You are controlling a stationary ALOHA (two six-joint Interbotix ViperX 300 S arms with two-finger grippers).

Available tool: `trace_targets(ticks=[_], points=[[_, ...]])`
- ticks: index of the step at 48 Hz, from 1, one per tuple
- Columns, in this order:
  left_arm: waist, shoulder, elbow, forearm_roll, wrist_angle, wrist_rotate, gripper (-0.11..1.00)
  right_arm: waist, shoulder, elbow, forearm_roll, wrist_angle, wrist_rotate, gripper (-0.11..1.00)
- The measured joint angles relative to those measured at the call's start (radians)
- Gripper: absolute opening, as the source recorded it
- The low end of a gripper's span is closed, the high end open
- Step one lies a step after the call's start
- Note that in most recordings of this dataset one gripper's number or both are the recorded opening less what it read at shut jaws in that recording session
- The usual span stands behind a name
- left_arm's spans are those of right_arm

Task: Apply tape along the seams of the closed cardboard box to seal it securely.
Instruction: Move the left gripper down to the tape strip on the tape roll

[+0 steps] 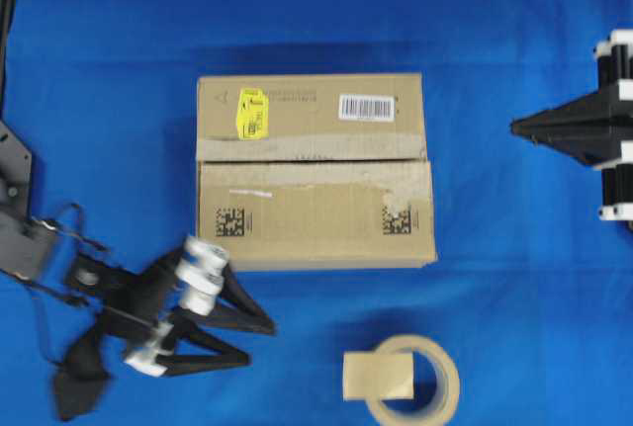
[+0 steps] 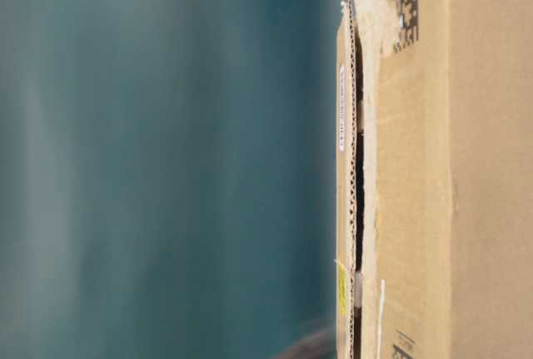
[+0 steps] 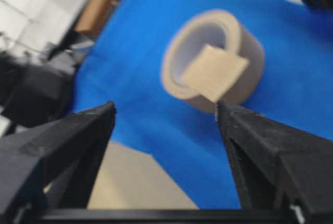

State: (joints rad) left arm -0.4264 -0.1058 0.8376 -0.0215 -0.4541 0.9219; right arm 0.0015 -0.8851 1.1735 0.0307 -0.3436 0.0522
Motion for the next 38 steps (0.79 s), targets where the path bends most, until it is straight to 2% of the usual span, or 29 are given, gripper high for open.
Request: trace_targets(ticks=[8,14,29,38], points=[[-0.003,0.16,-0.121,-0.003,0.061,0.164,0.75,0.002,0.008,0.0,-0.002,0.0,0.0,0.01],[-0.005,0.239,-0.187,-0.003,0.074,0.23,0.75,0.002,0.008,0.0,-0.003,0.0,0.0,0.01],[-0.005,0.414,-0.333,-0.005,0.078,0.298,0.75,0.018,0.008,0.0,-0.014,0.011,-0.002,0.01],[-0.005,0.454,-0.379,-0.005,0.083,0.302,0.72,0.058,0.008,0.003,-0.015,0.012,-0.002,0.01]])
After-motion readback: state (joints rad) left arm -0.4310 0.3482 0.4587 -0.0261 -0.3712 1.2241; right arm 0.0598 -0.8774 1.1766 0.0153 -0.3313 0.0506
